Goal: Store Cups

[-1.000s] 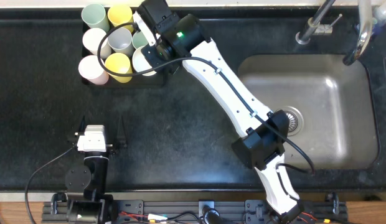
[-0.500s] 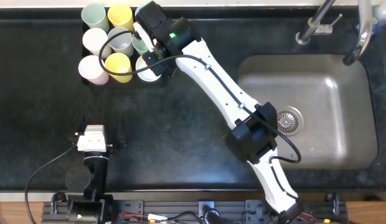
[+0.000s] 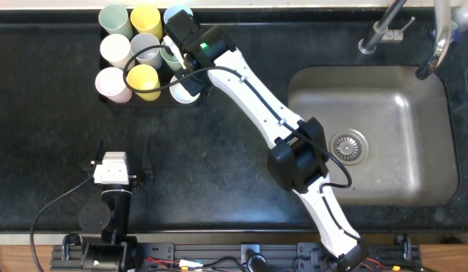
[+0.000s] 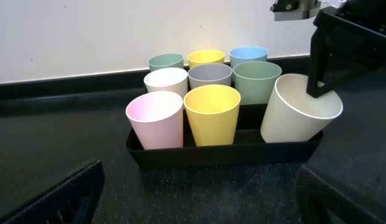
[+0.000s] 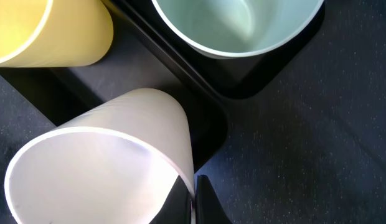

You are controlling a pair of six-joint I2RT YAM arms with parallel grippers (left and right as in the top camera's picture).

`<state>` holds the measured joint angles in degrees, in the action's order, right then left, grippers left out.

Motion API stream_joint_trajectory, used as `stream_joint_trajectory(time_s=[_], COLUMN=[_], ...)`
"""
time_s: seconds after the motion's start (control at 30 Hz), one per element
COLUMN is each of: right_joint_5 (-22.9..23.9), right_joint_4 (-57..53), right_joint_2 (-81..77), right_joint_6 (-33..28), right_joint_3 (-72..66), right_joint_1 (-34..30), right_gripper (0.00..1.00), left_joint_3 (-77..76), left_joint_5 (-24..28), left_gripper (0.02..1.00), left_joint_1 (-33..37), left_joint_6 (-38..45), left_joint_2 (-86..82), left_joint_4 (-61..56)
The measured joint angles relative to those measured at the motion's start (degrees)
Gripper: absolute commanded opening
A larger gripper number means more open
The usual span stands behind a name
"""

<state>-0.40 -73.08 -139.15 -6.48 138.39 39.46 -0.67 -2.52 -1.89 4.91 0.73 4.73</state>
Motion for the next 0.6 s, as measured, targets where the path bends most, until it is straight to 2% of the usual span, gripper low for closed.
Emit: stream_joint_trajectory(time_s=[0.3,0.33,0.37,0.47,0.5,0.53,0.6], right_joint_5=[0.22,0.22,0.24,0.35,0.39,0.42,0.46], right_joint_4=[0.09,0.13,0.17,0.44,0.72,0.92,1.49], right_joint_2=[-1.16,-1.22,-1.20,-1.44,-1.53,-1.64,-1.86], right_joint_6=[-0.79,-0.92,-0.87,-1.09,-1.18,-1.22,-1.42], right_joint_3=[0.00,0.00,0.00,0.00,0.00,0.00,0.00], right_joint_1=[0.00,-0.04,-0.04,-0.02,0.00,0.00,0.00], right_gripper=[0.049,0.134,0.261,0.744,0.873,0.976,0.998], left_joint_3=[0.00,0.00,0.00,0.00,0.00,0.00,0.00], left_joint_5=[0.00,0.00,0.00,-0.02,0.00,0.00,0.00], left_gripper=[0.998,0.998,0.998,0.998,0.998,0.998,0.998], left_joint_1=[0.00,0.00,0.00,0.00,0.00,0.00,0.00], left_joint_6=[0.00,0.00,0.00,0.00,0.00,0.00,0.00], left_joint_2=[0.00,0.02,0.00,0.00,0.00,0.02,0.02], left_joint_4=[0.00,0.00,0.00,0.00,0.00,0.00,0.00])
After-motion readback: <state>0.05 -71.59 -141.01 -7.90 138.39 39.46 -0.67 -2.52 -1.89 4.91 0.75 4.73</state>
